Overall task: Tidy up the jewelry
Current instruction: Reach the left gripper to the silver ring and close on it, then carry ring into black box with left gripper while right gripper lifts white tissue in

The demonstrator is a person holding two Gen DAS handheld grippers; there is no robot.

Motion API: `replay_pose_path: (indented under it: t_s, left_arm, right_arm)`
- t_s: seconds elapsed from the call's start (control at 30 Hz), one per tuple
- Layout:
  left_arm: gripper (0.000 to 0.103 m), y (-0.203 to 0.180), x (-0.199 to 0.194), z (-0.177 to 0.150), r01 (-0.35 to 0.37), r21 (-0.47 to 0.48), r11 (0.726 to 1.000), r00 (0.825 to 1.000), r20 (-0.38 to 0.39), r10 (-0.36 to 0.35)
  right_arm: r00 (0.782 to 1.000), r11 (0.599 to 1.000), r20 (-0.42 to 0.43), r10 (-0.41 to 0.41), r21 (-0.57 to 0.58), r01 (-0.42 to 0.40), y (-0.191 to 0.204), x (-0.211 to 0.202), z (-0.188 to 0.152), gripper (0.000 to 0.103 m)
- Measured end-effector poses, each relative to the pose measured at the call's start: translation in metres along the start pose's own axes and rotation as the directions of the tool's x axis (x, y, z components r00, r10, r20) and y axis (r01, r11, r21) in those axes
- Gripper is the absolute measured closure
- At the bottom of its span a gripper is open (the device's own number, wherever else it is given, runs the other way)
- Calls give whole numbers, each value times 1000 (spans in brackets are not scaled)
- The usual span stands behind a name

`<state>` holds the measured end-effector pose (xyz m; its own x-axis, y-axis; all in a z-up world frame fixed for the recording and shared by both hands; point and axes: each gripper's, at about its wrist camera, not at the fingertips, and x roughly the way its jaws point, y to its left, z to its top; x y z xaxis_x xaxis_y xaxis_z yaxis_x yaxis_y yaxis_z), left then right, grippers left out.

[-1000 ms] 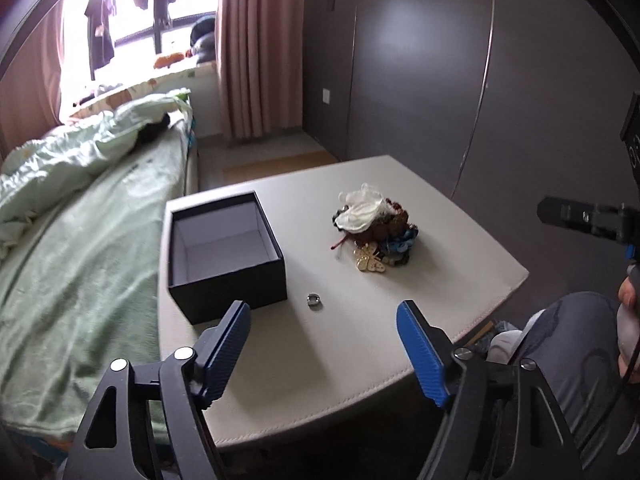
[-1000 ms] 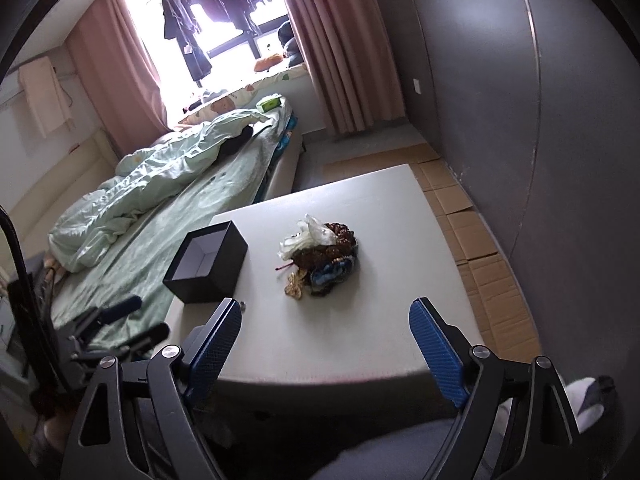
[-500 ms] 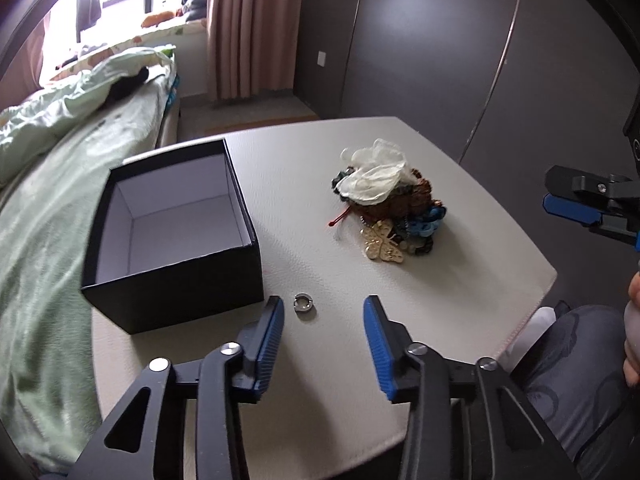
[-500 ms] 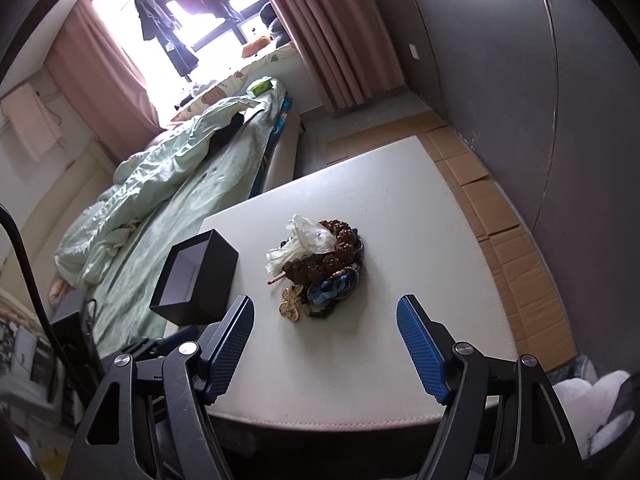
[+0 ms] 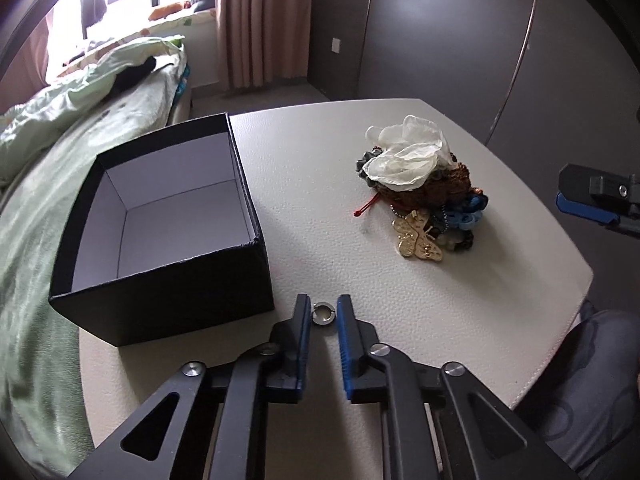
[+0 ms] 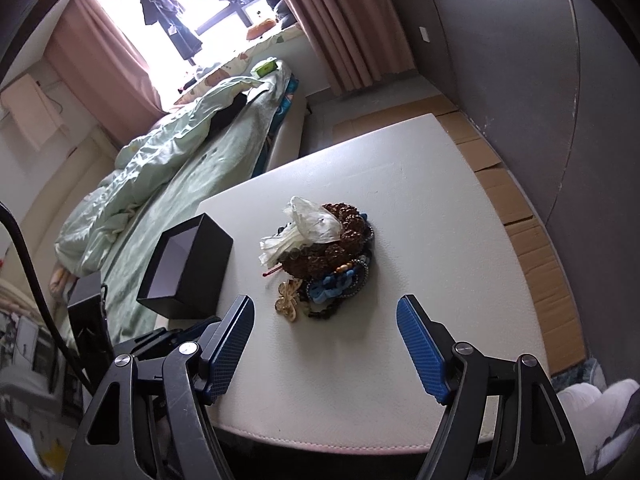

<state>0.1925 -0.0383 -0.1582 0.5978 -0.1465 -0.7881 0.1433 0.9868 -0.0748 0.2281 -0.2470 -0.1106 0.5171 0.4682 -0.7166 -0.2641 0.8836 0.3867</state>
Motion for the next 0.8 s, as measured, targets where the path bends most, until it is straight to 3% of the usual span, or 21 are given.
replay_pose_path:
  t_s: [0.17, 0.33, 0.53, 0.8]
  left_arm:
    - [91, 5, -5, 1, 34, -37, 999, 999, 9, -34]
    - [91, 3, -24, 7, 67, -38, 997, 996, 69, -65]
    - [91, 12, -47, 12, 108, -84, 991, 987, 132, -96]
    - [91, 26, -72, 27, 139, -122, 983, 976, 183, -115]
  right_arm:
    - [1000, 1000, -16, -7, -23, 7, 6, 7, 2, 29]
    - [1000, 999, -18, 10, -46, -11, 12, 17, 8, 30]
    - [996, 996, -57, 73, -55, -76, 20, 41, 16, 49]
    - [1000, 990, -28, -10, -140, 6, 36, 59, 37, 57]
